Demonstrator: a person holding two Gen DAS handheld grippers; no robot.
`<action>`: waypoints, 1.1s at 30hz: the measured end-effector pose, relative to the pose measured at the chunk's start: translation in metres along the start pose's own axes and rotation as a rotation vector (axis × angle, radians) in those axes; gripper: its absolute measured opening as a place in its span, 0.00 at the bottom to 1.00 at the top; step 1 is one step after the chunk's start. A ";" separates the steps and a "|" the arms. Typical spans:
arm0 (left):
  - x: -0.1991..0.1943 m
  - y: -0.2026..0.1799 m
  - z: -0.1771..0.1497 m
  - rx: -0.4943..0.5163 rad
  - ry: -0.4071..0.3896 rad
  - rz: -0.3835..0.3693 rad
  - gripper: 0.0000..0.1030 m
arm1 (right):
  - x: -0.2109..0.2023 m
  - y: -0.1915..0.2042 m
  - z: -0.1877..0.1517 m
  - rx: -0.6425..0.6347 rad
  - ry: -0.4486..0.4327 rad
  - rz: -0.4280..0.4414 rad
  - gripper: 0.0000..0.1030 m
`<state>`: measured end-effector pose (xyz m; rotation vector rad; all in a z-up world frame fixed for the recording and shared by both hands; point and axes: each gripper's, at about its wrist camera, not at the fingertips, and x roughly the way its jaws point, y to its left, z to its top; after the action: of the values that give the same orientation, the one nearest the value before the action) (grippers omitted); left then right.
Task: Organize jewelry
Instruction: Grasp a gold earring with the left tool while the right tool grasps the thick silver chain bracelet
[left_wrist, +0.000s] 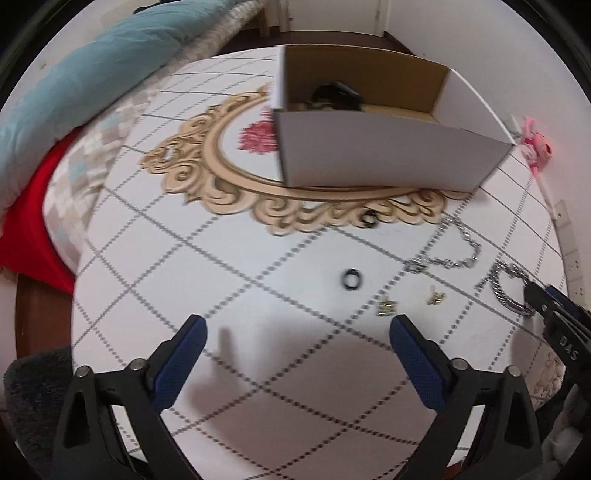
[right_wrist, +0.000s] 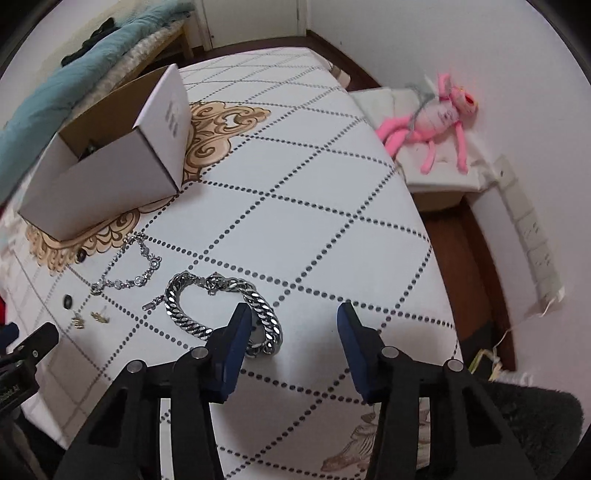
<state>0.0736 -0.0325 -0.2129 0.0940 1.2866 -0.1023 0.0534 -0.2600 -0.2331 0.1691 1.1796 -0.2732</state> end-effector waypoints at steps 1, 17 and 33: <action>0.001 -0.005 -0.001 0.010 0.003 -0.013 0.93 | 0.000 0.003 -0.001 -0.009 -0.007 0.001 0.26; 0.006 -0.041 0.003 0.094 -0.023 -0.055 0.37 | -0.005 -0.001 -0.004 0.015 -0.006 0.057 0.08; -0.009 -0.031 0.003 0.121 -0.025 -0.083 0.09 | -0.020 -0.001 -0.002 0.028 -0.024 0.138 0.08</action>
<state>0.0696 -0.0637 -0.2036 0.1431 1.2589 -0.2517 0.0448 -0.2583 -0.2154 0.2699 1.1351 -0.1695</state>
